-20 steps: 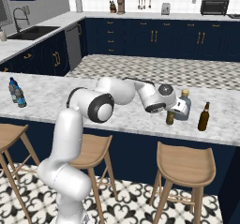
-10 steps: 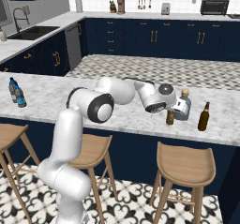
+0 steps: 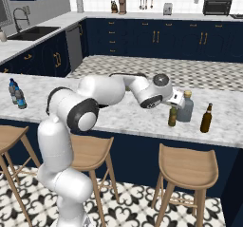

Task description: Move the plastic bottles in the middle to the plastics group, and the glass bottles in the middle to the glass group.

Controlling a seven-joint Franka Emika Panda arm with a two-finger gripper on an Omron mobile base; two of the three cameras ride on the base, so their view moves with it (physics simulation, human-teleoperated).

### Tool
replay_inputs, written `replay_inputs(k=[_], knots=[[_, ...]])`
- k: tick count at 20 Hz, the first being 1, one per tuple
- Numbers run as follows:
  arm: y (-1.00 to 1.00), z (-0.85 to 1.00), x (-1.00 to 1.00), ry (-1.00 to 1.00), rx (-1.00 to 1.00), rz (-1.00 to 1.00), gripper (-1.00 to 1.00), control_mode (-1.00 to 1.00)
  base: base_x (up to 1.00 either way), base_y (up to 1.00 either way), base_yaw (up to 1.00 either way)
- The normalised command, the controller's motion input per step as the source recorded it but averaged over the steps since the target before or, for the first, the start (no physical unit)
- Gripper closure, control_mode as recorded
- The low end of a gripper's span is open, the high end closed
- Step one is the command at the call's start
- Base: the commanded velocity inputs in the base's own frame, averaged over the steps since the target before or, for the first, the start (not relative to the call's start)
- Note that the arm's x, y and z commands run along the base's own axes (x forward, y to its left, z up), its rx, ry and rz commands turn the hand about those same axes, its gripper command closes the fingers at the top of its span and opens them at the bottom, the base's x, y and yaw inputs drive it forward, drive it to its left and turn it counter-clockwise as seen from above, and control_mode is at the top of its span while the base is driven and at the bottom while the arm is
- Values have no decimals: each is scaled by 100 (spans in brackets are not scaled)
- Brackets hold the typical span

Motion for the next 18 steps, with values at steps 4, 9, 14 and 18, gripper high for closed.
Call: replay_inputs(k=[4,9,14,18], knots=[[100,39,-27,1,-5,12,-100,-100,0,0,0],[100,33,0,17,0,29,-100,-100,0,0,0],[100,38,-11,25,0,39,-100,-100,0,0,0],[97,26,-11,18,0,30,-100,-100,0,0,0]])
